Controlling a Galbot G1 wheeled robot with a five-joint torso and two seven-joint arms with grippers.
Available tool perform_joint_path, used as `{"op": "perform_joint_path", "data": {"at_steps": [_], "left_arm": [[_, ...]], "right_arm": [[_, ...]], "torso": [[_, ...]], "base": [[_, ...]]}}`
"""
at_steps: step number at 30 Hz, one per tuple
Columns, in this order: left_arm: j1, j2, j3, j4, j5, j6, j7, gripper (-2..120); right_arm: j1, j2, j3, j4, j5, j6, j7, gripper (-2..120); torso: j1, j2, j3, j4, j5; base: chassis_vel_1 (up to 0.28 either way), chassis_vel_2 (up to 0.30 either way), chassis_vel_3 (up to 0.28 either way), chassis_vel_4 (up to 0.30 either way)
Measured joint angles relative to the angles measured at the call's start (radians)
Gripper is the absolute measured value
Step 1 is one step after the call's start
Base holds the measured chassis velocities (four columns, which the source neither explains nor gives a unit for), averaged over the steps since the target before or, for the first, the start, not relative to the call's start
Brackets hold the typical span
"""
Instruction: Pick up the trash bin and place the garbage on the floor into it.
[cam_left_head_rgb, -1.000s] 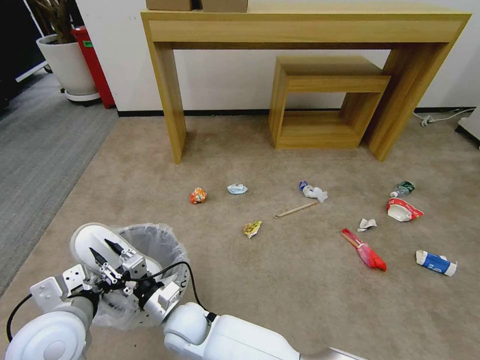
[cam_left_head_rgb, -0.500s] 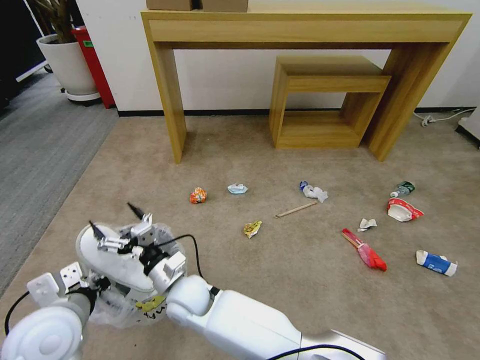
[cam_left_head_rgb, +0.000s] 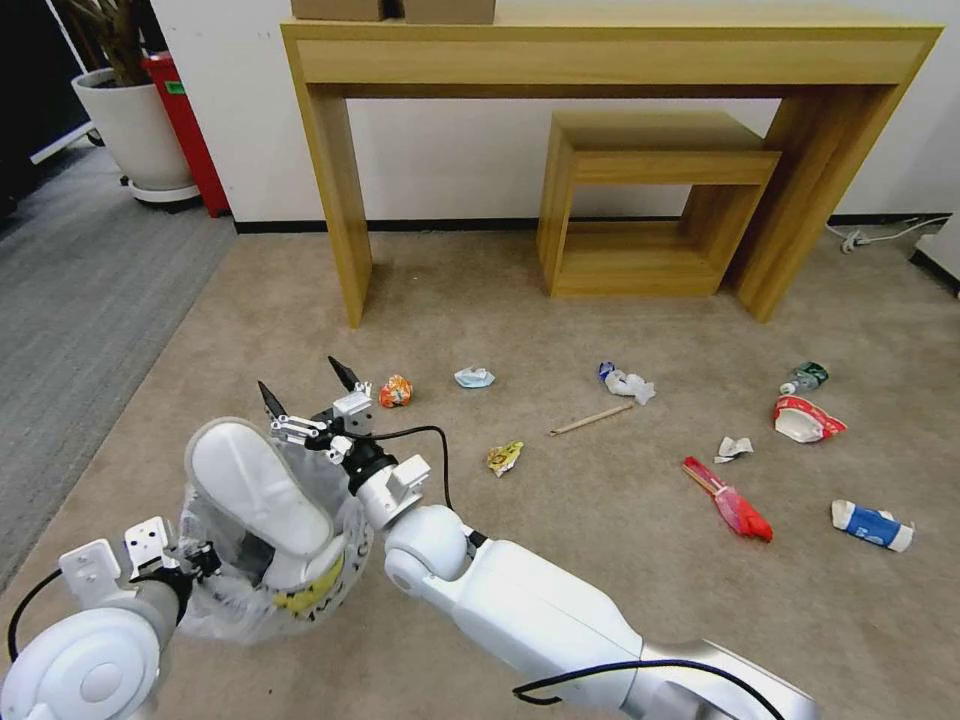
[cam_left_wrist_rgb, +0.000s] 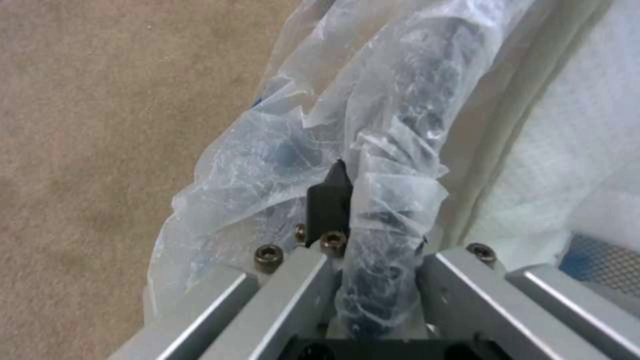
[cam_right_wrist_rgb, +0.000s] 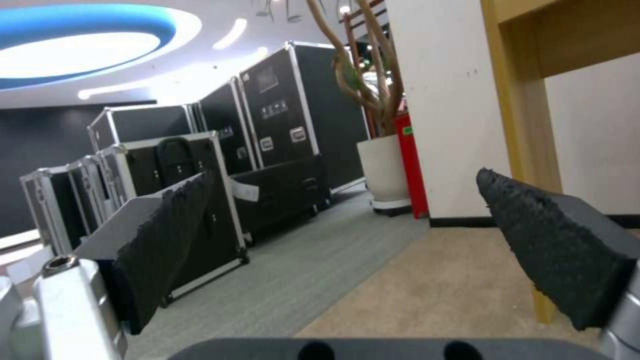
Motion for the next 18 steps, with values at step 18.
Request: {"op": "perform_joint_path", "data": {"at_steps": [18], "left_arm": [[0.002, 0.011, -0.020, -0.029, -0.056, -0.009, -0.021, 0]], "right_arm": [[0.000, -0.126, 0.109, 0.086, 0.055, -0.057, 0.096, 100]], "torso": [[0.000, 0.000, 0.000, -0.0002, -0.0001]], "base": [[0.000, 0.000, 0.000, 0.000]]}}
